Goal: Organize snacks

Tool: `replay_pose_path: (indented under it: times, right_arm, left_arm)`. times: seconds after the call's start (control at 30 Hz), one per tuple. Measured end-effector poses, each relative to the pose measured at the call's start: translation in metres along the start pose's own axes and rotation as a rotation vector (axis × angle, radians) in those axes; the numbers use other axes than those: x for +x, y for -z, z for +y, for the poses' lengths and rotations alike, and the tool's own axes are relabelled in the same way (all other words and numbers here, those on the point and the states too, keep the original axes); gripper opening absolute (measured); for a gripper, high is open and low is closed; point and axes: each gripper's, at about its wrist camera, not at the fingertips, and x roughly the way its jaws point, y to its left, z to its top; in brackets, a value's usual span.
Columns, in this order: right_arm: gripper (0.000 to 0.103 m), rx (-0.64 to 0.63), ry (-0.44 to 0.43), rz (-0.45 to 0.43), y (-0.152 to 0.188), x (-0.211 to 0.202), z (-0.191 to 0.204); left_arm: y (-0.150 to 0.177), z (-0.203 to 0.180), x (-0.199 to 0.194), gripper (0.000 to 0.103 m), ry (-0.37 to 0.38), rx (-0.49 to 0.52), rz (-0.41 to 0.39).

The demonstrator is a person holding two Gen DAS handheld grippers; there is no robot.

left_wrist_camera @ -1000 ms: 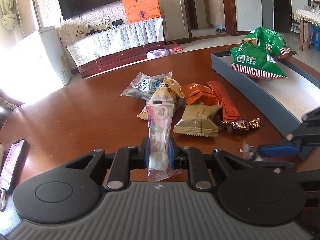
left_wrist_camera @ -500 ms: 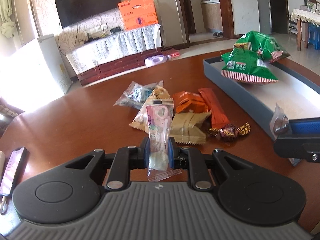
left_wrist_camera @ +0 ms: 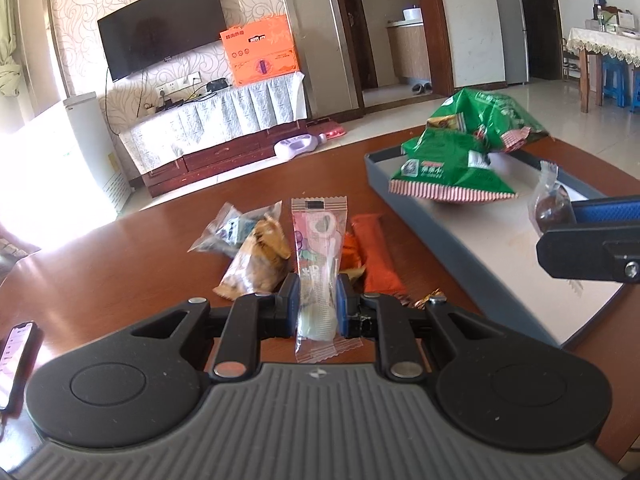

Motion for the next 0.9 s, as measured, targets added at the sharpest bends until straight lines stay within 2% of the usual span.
replay_pose_path:
  times: [0.6, 0.9]
  right_arm:
    - [0.018, 0.072, 0.111, -0.020, 0.007, -0.019, -0.045]
    - [0.018, 0.098, 0.134, -0.016, 0.011, -0.019, -0.059]
  left_arm:
    - [-0.024, -0.045, 0.008, 0.021, 0.092, -0.027, -0.028]
    - [-0.030, -0.064, 0.014, 0.021, 0.143, -0.017, -0.041]
